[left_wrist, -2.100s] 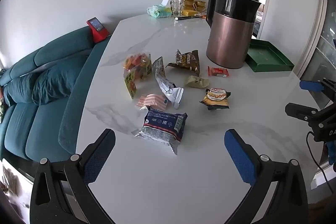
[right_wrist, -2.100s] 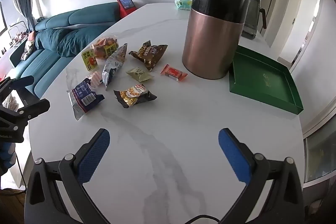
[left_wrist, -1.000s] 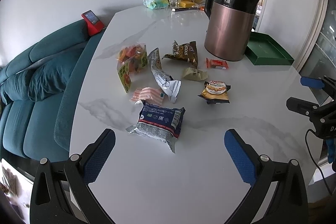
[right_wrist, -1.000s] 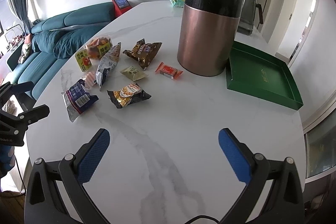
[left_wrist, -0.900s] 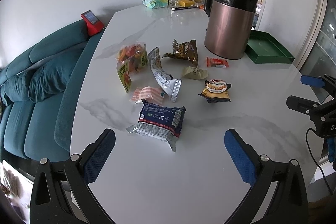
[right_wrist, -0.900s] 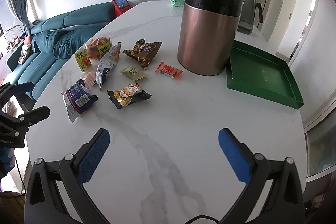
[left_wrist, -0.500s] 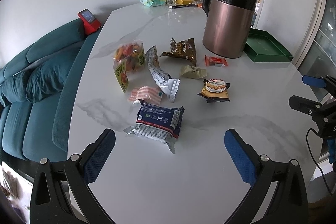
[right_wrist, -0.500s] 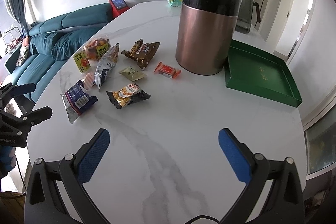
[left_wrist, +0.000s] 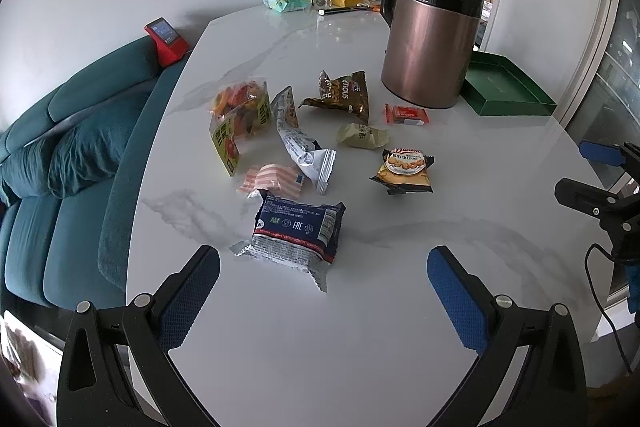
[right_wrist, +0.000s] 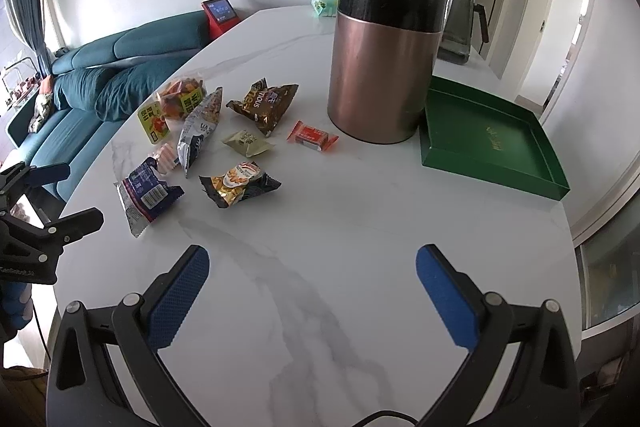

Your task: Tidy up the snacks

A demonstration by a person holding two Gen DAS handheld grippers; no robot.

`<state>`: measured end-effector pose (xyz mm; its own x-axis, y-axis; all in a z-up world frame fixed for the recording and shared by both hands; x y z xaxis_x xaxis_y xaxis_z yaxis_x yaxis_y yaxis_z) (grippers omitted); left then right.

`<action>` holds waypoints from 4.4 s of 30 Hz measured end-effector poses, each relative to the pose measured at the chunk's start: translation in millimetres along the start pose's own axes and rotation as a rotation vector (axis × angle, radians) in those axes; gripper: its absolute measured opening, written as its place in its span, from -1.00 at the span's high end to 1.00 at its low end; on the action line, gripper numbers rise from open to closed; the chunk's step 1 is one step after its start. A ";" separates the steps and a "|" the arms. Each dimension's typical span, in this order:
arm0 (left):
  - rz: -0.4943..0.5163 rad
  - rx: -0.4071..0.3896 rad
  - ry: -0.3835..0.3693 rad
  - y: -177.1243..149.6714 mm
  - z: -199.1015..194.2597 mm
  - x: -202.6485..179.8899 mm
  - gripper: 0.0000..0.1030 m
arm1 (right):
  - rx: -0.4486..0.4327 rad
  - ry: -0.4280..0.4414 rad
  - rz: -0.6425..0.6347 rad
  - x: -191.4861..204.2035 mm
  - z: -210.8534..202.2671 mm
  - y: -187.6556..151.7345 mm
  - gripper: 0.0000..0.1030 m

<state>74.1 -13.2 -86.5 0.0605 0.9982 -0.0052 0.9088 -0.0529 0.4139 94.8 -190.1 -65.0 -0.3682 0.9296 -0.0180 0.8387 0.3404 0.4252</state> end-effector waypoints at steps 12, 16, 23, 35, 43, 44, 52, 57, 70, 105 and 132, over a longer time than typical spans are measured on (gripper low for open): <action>0.000 -0.003 0.002 -1.4 -2.0 -0.8 -0.98 | -0.014 0.003 0.003 0.6 -4.9 -2.8 -1.00; -0.006 -0.001 0.003 -3.3 -2.7 0.2 -0.98 | -0.018 0.006 0.003 1.7 -6.1 -3.5 -1.00; -0.010 0.010 0.005 -5.3 -0.7 2.2 -0.98 | -0.024 0.015 0.000 6.1 -6.5 -2.0 -1.00; -0.009 0.025 -0.003 -3.0 6.4 4.0 -0.98 | -0.022 0.017 -0.002 8.2 -3.5 0.7 -1.00; -0.026 0.049 -0.003 -1.4 17.5 11.6 -0.98 | -0.010 0.021 -0.006 11.7 4.9 8.1 -1.00; -0.031 0.053 -0.002 -1.0 19.2 13.6 -0.98 | -0.008 0.023 -0.007 13.3 6.9 9.5 -1.00; -0.103 0.081 0.001 8.1 40.5 32.6 -0.98 | 0.010 0.044 -0.026 27.4 27.7 24.6 -1.00; -0.150 0.118 -0.016 14.1 59.7 40.7 -0.98 | 0.025 0.062 -0.030 36.5 48.6 39.0 -1.00; -0.321 0.227 0.007 10.1 102.7 59.0 -0.98 | 0.110 0.089 0.008 53.8 119.4 65.8 -1.00; -0.272 0.233 0.090 17.2 113.4 50.1 -0.06 | 0.074 0.174 -0.013 44.8 162.0 87.1 0.87; -0.311 0.223 0.005 -4.7 88.6 38.6 0.01 | -0.006 0.310 -0.092 52.1 111.7 56.8 0.89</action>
<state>108.7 22.9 -169.3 -0.2335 0.9677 -0.0945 0.9509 0.2476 0.1855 168.0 -106.5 -142.9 -0.5480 0.8070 0.2199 0.7942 0.4195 0.4397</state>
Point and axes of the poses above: each gripper's, at about its wrist camera, not at the fingertips, and z roughly the way its jaws point, x to its left, y to its top, the point moved 9 cm from there along z, roughly the way its jaws point, and after that the axes turned 12 degrees about x, right-handed, at the moved point
